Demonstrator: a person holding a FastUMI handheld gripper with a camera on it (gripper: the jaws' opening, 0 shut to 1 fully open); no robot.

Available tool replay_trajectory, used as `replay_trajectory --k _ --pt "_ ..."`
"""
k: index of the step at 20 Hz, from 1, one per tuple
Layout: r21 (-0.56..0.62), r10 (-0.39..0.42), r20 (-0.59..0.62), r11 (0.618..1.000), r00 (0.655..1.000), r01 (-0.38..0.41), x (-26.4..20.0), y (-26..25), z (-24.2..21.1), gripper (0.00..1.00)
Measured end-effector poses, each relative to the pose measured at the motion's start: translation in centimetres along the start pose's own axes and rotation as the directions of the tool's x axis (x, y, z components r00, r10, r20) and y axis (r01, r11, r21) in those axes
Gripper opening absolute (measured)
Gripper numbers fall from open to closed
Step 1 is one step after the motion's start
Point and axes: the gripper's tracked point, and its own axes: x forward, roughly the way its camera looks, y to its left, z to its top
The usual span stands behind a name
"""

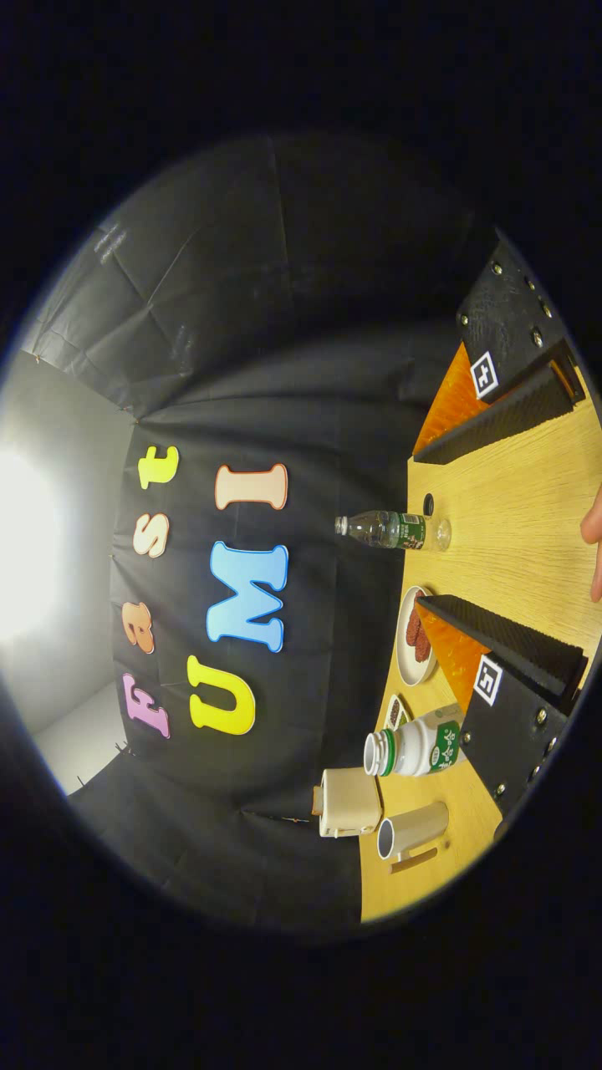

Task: Take the bottle from table, then pour the juice into the cup, finally place the bottle on the coaster

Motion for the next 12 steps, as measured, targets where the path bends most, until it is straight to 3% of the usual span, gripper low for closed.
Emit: replay_trajectory --k 12 --pt "0.039 0.063 -0.021 0.997 0.998 -0.062 -5.8 2.7 -0.6 0.96"
